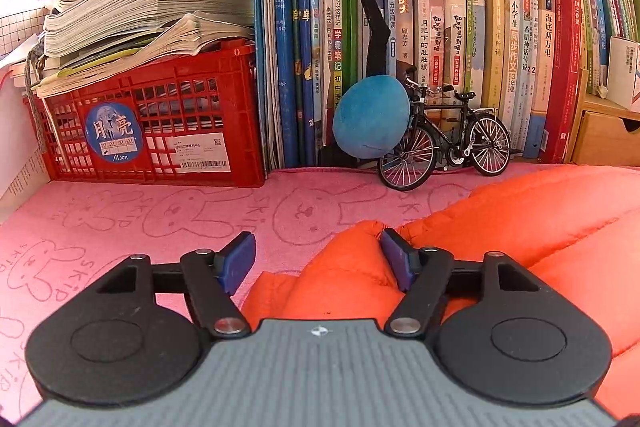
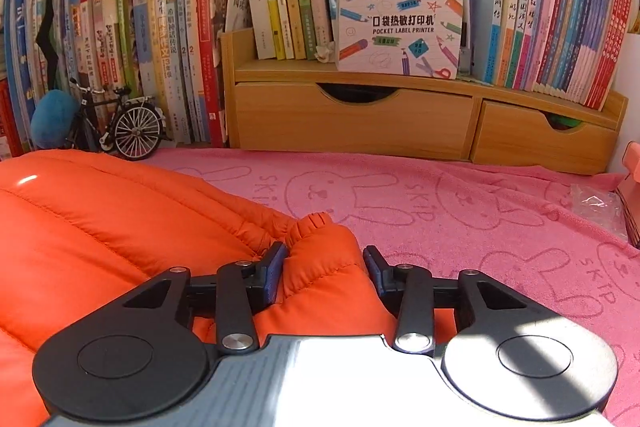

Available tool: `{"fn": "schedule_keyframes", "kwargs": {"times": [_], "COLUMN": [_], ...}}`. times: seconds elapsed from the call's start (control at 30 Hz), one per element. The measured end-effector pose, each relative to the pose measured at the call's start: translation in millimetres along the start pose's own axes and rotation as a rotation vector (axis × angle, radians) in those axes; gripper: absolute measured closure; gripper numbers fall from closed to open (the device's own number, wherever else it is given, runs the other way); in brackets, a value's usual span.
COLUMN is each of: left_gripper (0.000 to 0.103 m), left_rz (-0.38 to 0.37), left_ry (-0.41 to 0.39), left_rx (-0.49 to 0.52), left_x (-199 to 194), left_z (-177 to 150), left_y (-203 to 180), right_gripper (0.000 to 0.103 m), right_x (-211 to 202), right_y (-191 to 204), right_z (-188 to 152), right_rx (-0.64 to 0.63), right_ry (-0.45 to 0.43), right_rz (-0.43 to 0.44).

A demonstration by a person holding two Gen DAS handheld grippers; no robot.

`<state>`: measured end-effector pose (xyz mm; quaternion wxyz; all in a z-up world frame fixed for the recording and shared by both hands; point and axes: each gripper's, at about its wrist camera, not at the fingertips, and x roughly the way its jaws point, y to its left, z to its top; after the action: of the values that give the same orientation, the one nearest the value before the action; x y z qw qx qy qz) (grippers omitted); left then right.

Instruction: Fold clothes

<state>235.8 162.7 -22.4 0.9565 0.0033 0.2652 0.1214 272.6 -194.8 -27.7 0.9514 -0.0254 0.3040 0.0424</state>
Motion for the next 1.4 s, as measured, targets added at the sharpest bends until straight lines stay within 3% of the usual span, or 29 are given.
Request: {"fn": "schedule_keyframes", "kwargs": {"times": [0.5, 0.97, 1.17, 1.3, 1.37, 1.4], "left_gripper": [0.020, 0.015, 0.009, 0.000, 0.000, 0.000], "left_rz": [0.060, 0.069, 0.069, 0.140, 0.209, 0.221], "left_ry": [0.055, 0.089, 0.124, 0.147, 0.139, 0.095], "left_rx": [0.037, 0.044, 0.019, 0.042, 0.095, 0.113], "left_x": [10, 16, 24, 27, 14, -1], "left_z": [-2, -4, -3, 3, 11, 13], "left_y": [-6, -6, -3, -9, -14, -16], "right_gripper": [0.050, 0.043, 0.029, 0.020, 0.018, 0.018], "right_x": [5, 7, 14, 11, -4, -17], "right_y": [1, -1, -14, -16, -14, -10], "right_z": [0, -1, 0, 2, 3, 3], "right_rx": [0.006, 0.013, 0.099, 0.118, 0.105, 0.088], "right_ry": [0.036, 0.040, 0.063, 0.050, 0.003, -0.046], "right_rz": [-0.026, -0.043, -0.032, -0.053, -0.101, -0.129]}}
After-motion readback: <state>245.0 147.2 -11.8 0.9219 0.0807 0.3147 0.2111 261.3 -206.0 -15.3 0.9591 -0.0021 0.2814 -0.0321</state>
